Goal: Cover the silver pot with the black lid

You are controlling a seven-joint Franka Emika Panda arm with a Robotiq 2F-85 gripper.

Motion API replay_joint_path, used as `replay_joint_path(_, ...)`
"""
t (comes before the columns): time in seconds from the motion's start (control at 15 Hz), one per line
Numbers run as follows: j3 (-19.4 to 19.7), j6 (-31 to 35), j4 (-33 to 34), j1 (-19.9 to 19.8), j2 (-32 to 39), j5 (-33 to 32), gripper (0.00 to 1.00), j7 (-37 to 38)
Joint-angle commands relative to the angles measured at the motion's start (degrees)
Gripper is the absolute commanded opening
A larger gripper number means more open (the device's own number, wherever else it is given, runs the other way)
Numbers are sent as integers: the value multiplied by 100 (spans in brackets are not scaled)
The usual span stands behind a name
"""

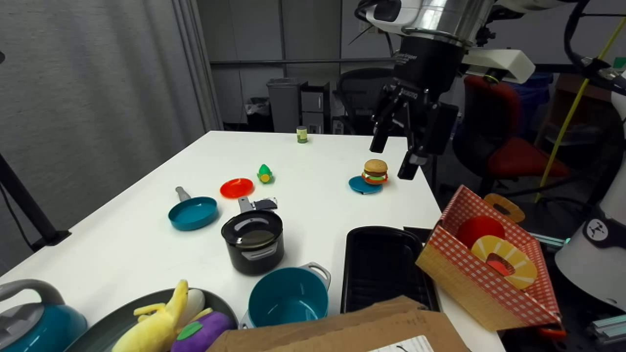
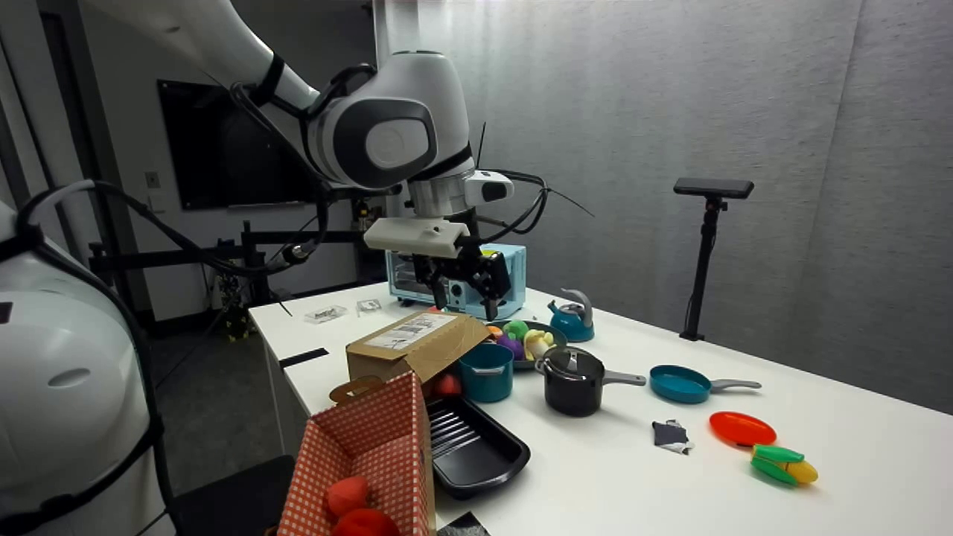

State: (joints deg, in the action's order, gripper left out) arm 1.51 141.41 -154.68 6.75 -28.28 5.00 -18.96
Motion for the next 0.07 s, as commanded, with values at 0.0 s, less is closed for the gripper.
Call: replay_joint_path(0.0,55,-17,9,55,-5,-47,100,38)
